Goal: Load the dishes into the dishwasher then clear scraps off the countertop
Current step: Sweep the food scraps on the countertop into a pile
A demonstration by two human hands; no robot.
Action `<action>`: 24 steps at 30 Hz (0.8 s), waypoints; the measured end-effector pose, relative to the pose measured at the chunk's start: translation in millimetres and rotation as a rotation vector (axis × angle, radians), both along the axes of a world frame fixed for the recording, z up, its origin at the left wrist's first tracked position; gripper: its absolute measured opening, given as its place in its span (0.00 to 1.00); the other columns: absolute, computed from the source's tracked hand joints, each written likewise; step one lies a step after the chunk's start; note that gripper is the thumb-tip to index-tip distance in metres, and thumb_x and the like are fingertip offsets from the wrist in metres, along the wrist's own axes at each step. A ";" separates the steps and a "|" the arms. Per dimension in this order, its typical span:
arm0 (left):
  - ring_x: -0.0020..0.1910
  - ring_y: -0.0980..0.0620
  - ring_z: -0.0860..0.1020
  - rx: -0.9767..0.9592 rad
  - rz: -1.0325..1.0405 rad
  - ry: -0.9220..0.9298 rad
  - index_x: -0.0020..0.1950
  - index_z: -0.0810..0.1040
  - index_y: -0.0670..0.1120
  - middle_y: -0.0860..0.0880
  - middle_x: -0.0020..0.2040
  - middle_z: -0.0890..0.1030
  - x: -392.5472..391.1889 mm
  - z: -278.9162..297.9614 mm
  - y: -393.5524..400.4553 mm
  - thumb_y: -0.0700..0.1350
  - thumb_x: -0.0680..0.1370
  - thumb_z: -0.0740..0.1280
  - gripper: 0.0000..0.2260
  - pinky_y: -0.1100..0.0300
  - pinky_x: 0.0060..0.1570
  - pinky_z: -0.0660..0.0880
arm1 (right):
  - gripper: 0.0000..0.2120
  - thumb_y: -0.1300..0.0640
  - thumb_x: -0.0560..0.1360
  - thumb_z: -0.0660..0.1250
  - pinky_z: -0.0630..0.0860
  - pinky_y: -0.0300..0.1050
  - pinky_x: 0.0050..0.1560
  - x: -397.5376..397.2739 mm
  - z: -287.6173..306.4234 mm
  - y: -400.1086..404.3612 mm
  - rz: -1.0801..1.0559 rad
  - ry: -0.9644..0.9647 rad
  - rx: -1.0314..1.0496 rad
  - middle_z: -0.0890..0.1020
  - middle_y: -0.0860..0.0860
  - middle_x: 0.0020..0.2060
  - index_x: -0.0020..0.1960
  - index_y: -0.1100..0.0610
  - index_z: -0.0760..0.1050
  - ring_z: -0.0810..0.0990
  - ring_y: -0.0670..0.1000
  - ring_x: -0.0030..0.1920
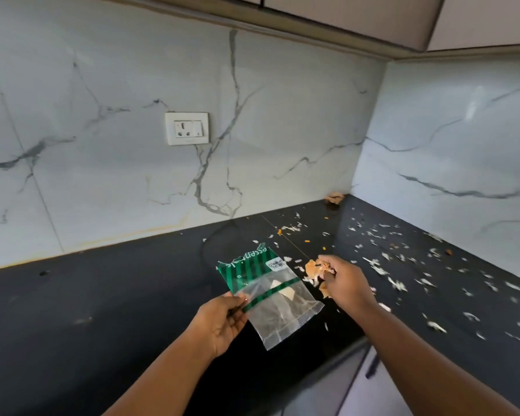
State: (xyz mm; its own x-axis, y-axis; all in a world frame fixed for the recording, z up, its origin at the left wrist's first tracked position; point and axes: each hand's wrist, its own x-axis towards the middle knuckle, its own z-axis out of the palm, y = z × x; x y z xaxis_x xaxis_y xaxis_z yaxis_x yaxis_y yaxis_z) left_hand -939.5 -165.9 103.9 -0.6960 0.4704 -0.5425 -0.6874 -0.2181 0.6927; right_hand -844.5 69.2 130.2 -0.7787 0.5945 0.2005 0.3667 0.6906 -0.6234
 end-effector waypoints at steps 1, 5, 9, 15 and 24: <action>0.35 0.50 0.77 0.007 -0.026 -0.013 0.54 0.76 0.36 0.42 0.39 0.80 13.5 -0.3 -1.3 0.33 0.77 0.66 0.07 0.64 0.24 0.76 | 0.18 0.62 0.77 0.63 0.80 0.47 0.48 18.9 -0.9 -1.6 -0.017 -0.015 -0.004 0.84 0.51 0.49 0.66 0.50 0.75 0.83 0.50 0.44; 0.26 0.53 0.79 0.017 -0.126 -0.038 0.52 0.77 0.36 0.44 0.33 0.81 58.5 -2.6 0.9 0.31 0.76 0.65 0.06 0.64 0.23 0.75 | 0.16 0.62 0.77 0.63 0.80 0.51 0.48 82.4 -1.5 -2.1 -0.071 -0.070 -0.005 0.83 0.51 0.49 0.63 0.51 0.76 0.83 0.50 0.43; 0.27 0.52 0.79 0.025 -0.180 -0.037 0.56 0.77 0.36 0.43 0.36 0.81 100.8 -7.9 12.3 0.31 0.76 0.65 0.09 0.63 0.23 0.76 | 0.16 0.62 0.78 0.63 0.78 0.46 0.51 130.0 -8.8 -1.7 -0.098 -0.081 0.041 0.81 0.50 0.56 0.63 0.52 0.77 0.81 0.49 0.48; 0.26 0.54 0.80 -0.061 -0.179 -0.004 0.54 0.78 0.37 0.45 0.34 0.83 163.9 -28.7 31.2 0.33 0.76 0.66 0.08 0.64 0.24 0.76 | 0.15 0.61 0.77 0.63 0.76 0.41 0.47 202.0 -38.5 0.9 -0.084 -0.085 -0.044 0.83 0.49 0.52 0.61 0.51 0.78 0.79 0.47 0.45; 0.25 0.51 0.80 -0.272 -0.213 -0.255 0.52 0.77 0.35 0.42 0.32 0.83 291.3 -135.6 28.4 0.33 0.77 0.66 0.05 0.62 0.23 0.76 | 0.11 0.56 0.76 0.68 0.72 0.30 0.31 337.0 -105.1 26.0 -0.077 -0.256 -0.374 0.81 0.46 0.44 0.57 0.49 0.73 0.79 0.44 0.36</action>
